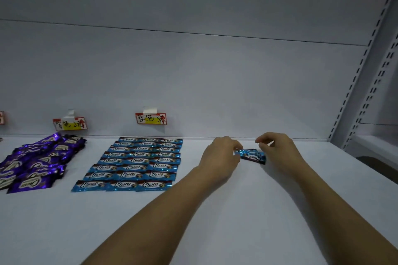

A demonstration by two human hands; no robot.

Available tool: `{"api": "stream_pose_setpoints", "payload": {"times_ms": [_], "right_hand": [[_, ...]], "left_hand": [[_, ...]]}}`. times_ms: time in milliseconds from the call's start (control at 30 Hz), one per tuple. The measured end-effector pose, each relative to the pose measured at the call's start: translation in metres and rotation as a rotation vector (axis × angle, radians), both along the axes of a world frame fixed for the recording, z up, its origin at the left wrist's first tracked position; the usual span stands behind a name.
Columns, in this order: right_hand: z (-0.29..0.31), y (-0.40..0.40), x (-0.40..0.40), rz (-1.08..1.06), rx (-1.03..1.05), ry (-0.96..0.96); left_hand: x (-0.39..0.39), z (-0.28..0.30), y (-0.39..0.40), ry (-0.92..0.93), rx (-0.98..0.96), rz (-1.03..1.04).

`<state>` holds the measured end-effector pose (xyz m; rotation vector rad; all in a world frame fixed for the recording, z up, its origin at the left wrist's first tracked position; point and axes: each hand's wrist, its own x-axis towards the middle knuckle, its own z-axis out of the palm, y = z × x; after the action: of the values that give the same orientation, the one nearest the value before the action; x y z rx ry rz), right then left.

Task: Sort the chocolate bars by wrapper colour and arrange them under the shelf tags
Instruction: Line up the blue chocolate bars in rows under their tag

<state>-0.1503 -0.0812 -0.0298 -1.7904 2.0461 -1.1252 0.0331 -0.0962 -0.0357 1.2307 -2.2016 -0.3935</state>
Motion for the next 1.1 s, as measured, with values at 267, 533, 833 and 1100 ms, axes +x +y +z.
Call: {"api": "stream_pose_setpoints", "payload": {"times_ms": [267,533,833,1100], "right_hand": [[-0.008,-0.010,-0.020,0.045,0.036,0.053],[-0.016,-0.018,-0.018,0.141,0.152,0.186],[-0.010,-0.009,-0.024,0.061,0.133,-0.239],[0.000,-0.004,-0.017,0.004,0.036,-0.639]], "left_hand": [[-0.029,-0.019,-0.028,-0.071,0.011,-0.094],[-0.023,-0.022,-0.030,-0.035,0.071,-0.089],[-0.022,-0.012,-0.018,-0.127,0.127,-0.156],[-0.009,0.003,-0.017,0.431,0.279,0.038]]}}
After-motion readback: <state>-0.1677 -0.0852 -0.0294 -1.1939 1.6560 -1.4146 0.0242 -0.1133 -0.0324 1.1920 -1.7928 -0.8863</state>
